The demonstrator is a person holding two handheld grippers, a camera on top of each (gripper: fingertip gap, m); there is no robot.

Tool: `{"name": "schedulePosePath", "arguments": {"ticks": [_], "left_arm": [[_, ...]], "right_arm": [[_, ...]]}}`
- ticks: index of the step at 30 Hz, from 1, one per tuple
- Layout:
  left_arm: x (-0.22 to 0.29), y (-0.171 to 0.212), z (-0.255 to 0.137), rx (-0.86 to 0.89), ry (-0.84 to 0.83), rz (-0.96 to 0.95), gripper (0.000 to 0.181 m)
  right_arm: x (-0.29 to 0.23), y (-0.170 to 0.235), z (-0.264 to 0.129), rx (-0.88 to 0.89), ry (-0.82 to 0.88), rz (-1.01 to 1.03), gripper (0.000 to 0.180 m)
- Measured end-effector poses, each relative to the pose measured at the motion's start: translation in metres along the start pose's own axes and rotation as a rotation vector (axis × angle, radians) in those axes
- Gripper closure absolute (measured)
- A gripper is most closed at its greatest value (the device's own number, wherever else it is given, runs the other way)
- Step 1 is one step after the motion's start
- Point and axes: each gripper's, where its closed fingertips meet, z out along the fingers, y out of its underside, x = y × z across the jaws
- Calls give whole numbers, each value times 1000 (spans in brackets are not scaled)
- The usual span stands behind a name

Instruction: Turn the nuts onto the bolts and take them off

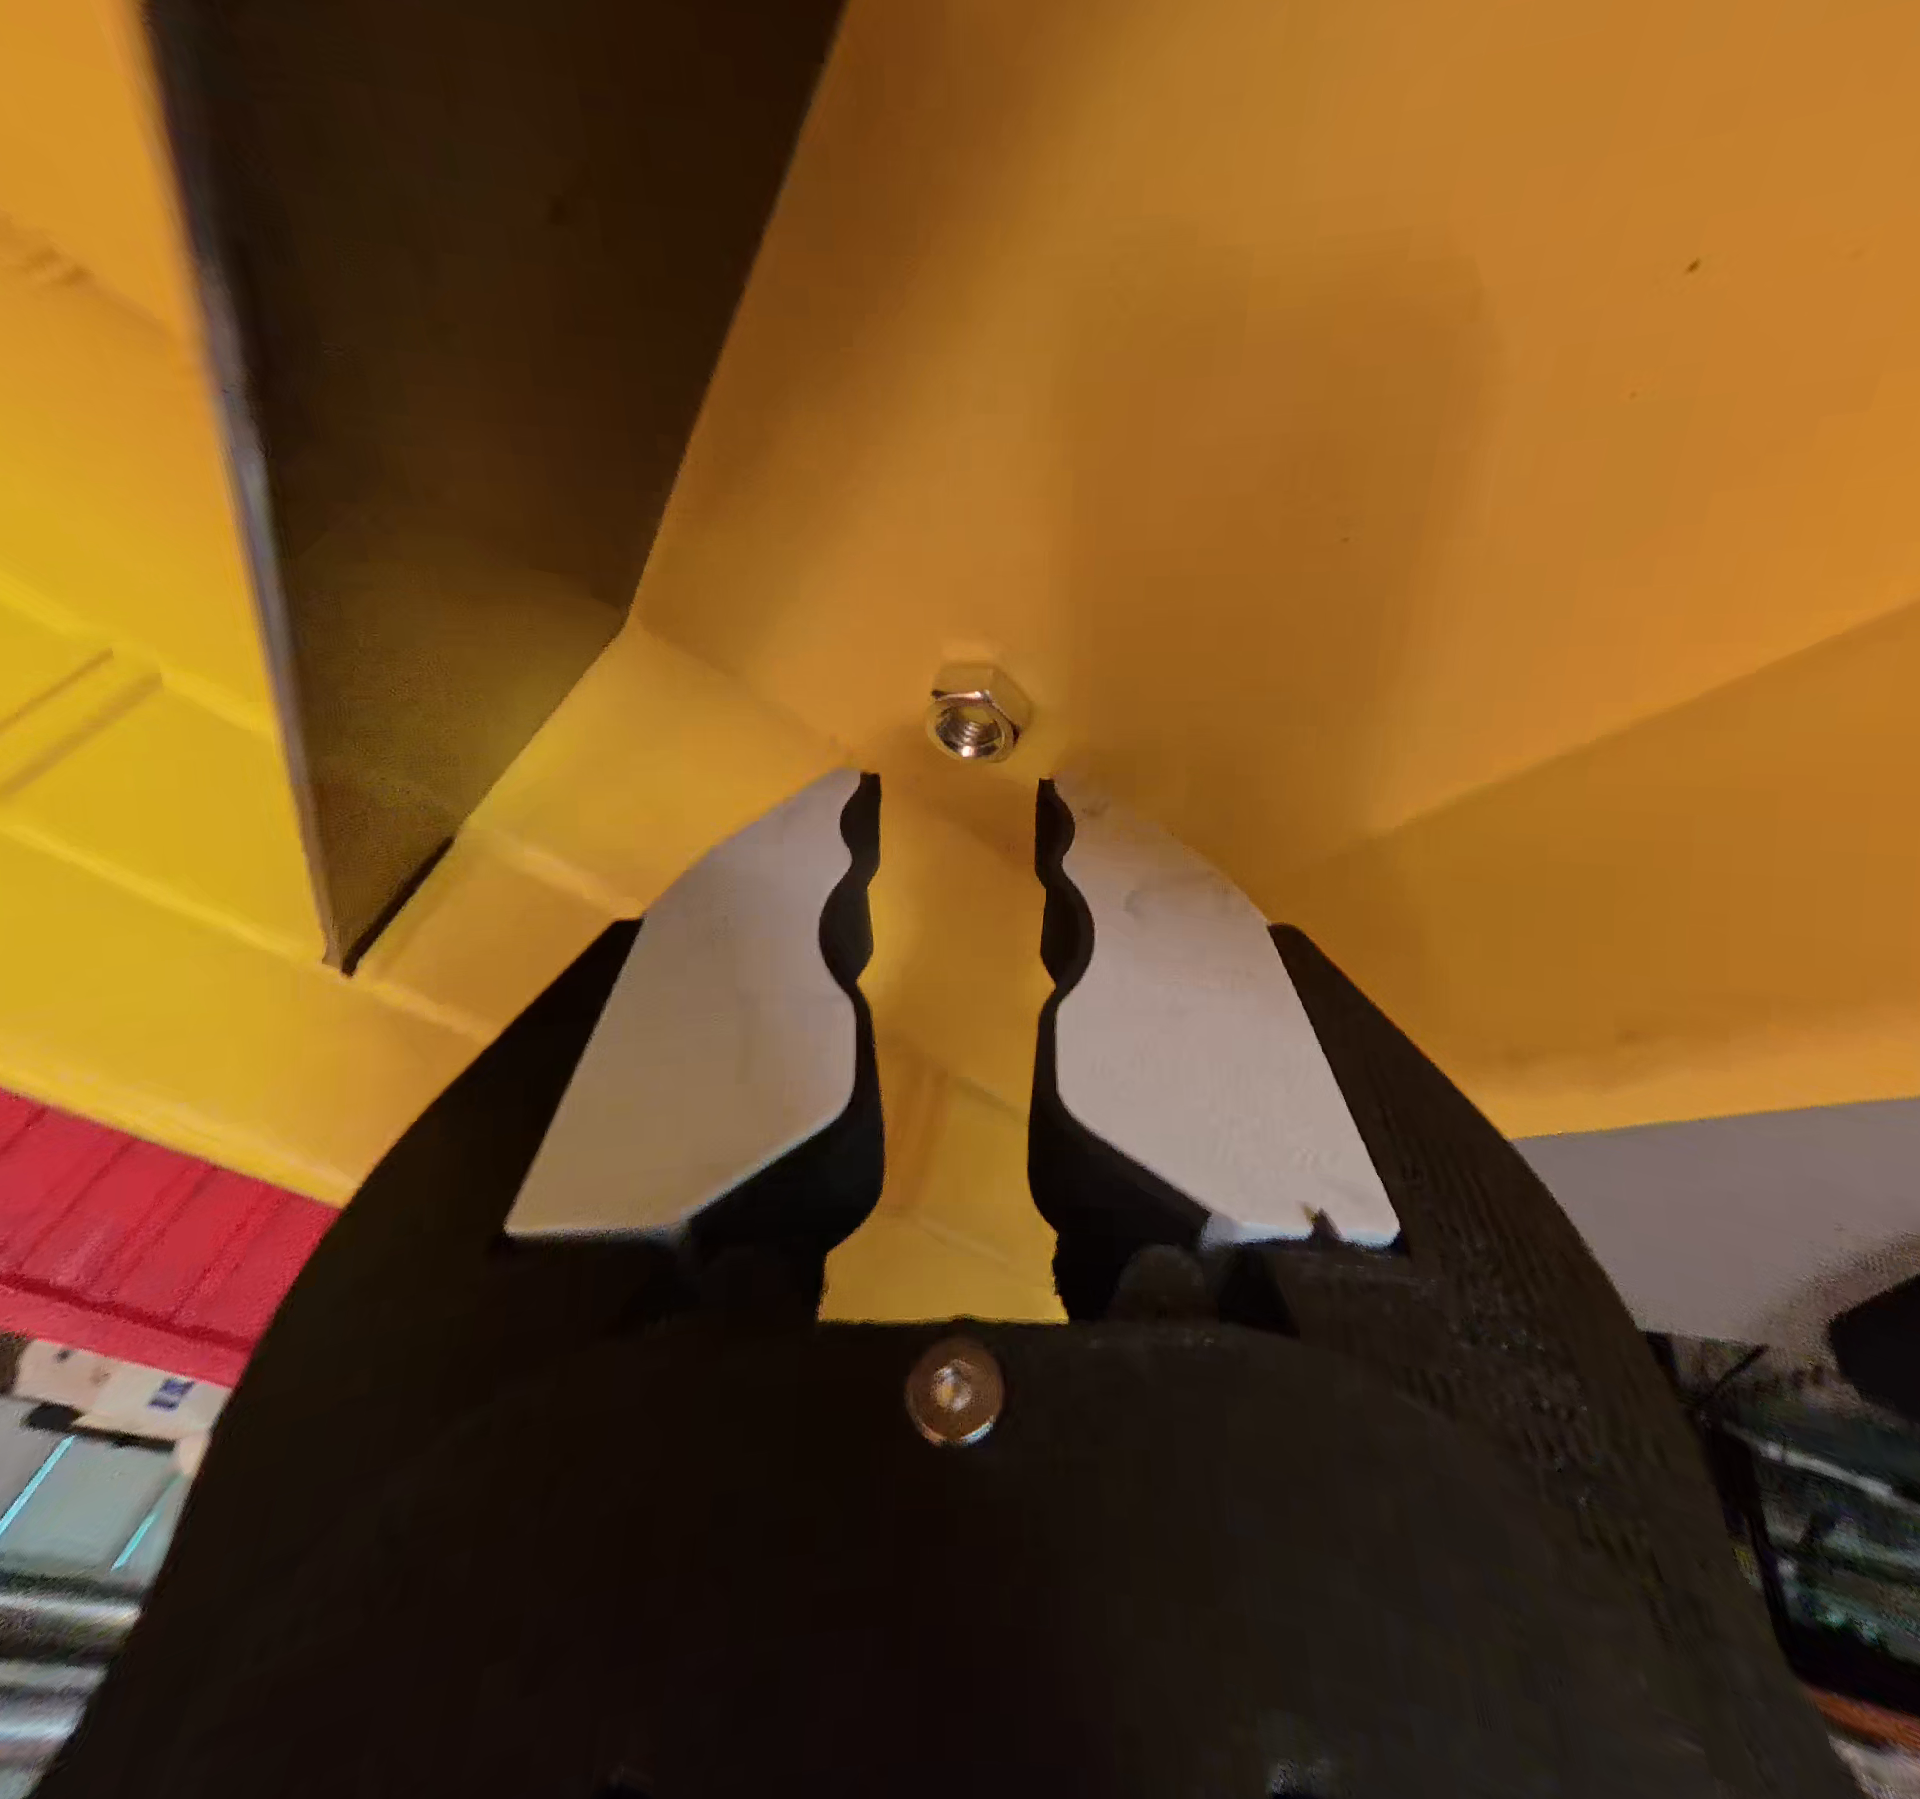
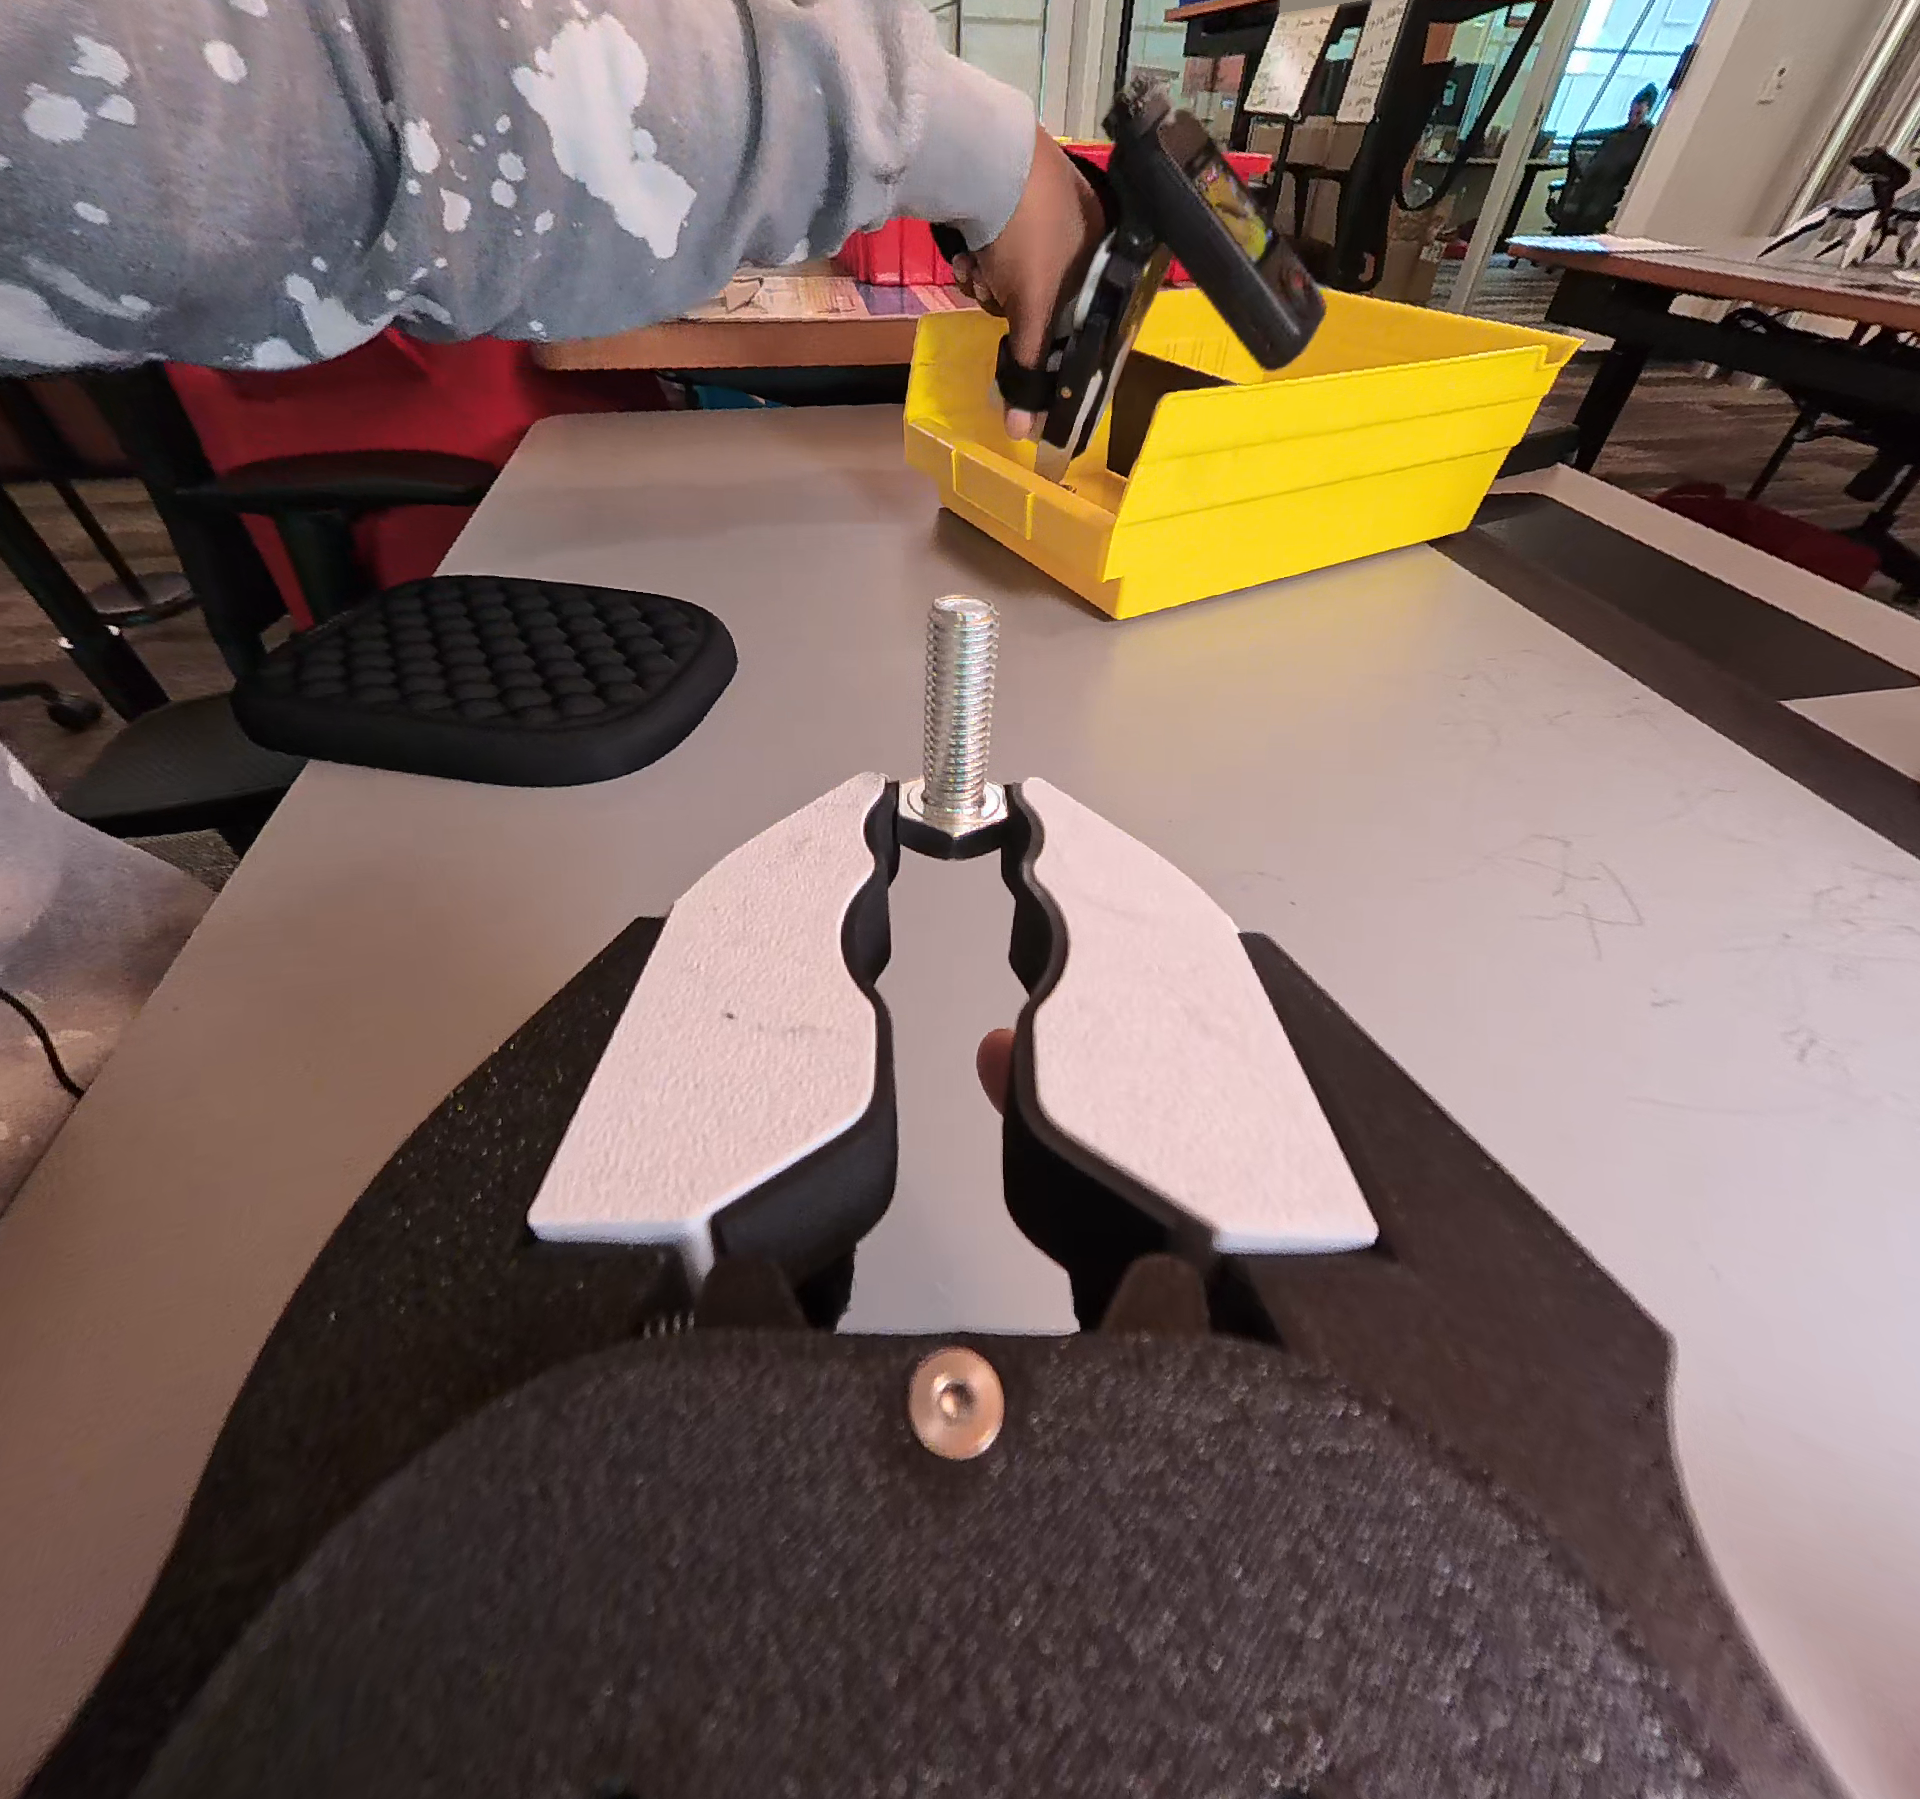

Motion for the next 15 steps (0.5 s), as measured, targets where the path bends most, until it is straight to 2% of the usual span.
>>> {"name": "schedulePosePath", "arguments": {"ticks": [5,9,11,15], "left_arm": [[3,-6,7,-24,31,67,162],[26,-39,-8,211,188,117,165],[35,-50,-14,287,204,171,165],[49,-70,-26,435,264,156,161]], "right_arm": [[0,1,0,-1,-5,3,161],[-1,3,0,-7,-18,3,161],[-1,4,1,-10,-19,3,161],[0,4,1,-11,-17,5,161]]}}
